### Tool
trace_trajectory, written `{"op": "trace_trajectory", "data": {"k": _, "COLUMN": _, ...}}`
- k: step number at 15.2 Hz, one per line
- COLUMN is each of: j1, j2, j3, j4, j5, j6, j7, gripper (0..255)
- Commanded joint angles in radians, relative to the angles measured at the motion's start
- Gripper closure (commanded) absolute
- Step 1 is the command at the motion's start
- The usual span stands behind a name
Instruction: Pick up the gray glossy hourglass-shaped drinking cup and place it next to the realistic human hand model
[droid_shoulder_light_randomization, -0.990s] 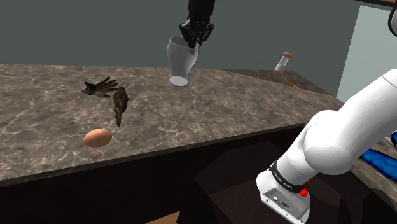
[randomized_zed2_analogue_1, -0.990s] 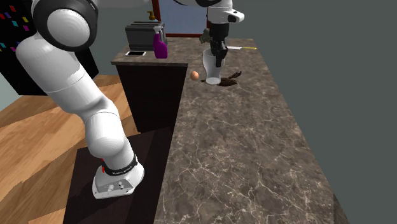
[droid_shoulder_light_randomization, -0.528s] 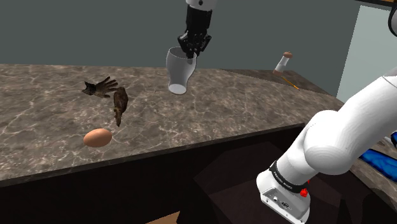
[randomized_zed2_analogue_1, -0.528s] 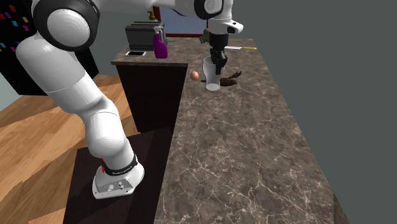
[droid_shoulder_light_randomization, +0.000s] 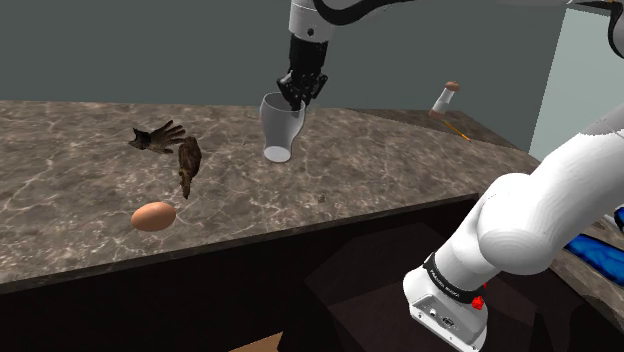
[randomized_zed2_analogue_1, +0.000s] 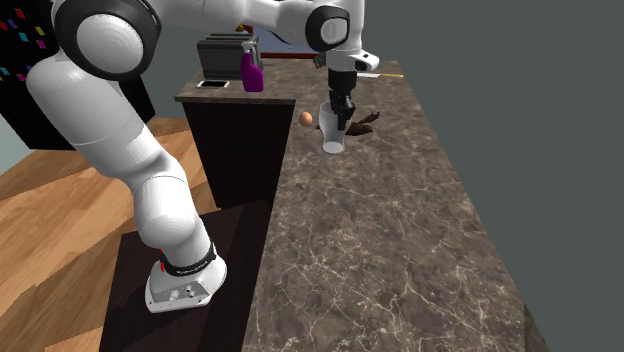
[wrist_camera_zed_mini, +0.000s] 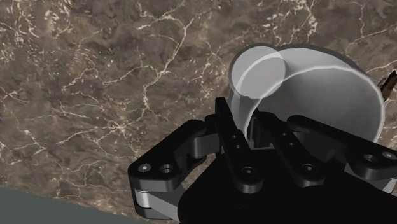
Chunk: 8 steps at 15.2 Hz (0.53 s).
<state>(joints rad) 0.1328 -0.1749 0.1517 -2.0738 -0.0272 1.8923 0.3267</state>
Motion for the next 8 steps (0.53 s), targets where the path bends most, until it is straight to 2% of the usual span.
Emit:
{"op": "trace_trajectory", "data": {"k": 1, "j1": 0.0, "j2": 0.002, "j3": 0.001, "j4": -0.023, "j5": -0.001, "j6": 0.027, "j7": 0.002, "gripper": 255}}
{"op": "trace_trajectory", "data": {"k": 8, "j1": 0.0, "j2": 0.024, "j3": 0.003, "j4": -0.096, "j5": -0.005, "j6": 0.121, "j7": 0.009, "gripper": 255}}
